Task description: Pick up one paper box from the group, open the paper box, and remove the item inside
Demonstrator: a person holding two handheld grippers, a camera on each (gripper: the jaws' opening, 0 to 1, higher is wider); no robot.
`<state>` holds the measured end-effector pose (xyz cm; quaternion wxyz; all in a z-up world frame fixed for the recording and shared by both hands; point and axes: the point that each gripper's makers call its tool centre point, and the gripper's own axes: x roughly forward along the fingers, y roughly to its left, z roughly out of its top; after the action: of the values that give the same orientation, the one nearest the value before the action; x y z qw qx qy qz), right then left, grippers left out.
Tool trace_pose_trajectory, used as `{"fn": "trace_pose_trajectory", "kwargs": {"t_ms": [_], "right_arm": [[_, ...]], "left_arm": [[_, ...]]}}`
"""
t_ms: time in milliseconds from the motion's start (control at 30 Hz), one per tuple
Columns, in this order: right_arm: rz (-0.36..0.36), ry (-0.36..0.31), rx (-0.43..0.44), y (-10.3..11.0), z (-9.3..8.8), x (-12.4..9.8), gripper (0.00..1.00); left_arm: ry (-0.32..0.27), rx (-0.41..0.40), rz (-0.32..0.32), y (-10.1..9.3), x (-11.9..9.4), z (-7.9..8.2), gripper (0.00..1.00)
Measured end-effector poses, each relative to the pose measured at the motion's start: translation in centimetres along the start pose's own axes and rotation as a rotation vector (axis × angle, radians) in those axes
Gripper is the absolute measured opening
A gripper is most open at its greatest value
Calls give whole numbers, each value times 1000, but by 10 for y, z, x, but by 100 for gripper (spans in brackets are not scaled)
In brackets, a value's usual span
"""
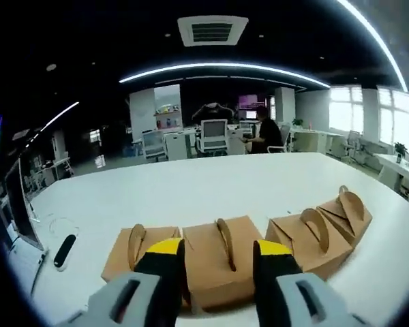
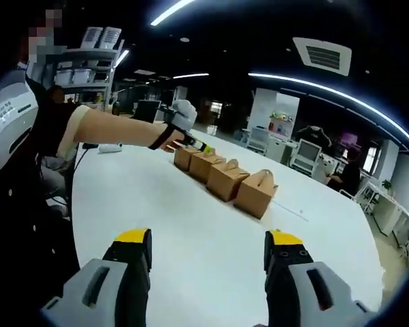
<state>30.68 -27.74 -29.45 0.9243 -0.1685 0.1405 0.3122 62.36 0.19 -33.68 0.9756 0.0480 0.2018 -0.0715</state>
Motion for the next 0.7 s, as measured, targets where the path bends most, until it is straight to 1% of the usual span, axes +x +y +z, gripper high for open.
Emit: {"fn": "trace_pose_trajectory", "kwargs": {"t_ms": [100,200,300,367,400,433,467,533,600,700], "right_arm": [[-3,-1,5,-2,-2,-2,67],[-4,-9,20,-4,-3,-4,67],[-6,-9,24,-4,-5,-5,67],[-8,-9,26,-5,-7,-5,67],[-8,-10,29,-5,-8,-5,67],[-8,-9,30,-5,-9,-5,67],[-8,-8,29,-5,-10,-5,67],[-8,-8,32,-5,-11,-5,67],[-8,-9,35,-5,-13,-4,67],[-7,-11,39,-6,-13,-4,67]], "left_arm": [[10,-6,17,4,5,-6,29],[26,-18,5,1,8,-10,29],[28,-16,12,0,12,-11,27],[25,-30,17,1,13,-11,19],[16,-34,25,3,12,-10,14],[4,-29,31,3,11,-7,5],[-6,-24,28,2,11,-5,4],[-7,-13,28,2,11,-4,4],[-4,-67,25,4,13,-5,4],[-6,-54,23,5,12,-5,4]]}}
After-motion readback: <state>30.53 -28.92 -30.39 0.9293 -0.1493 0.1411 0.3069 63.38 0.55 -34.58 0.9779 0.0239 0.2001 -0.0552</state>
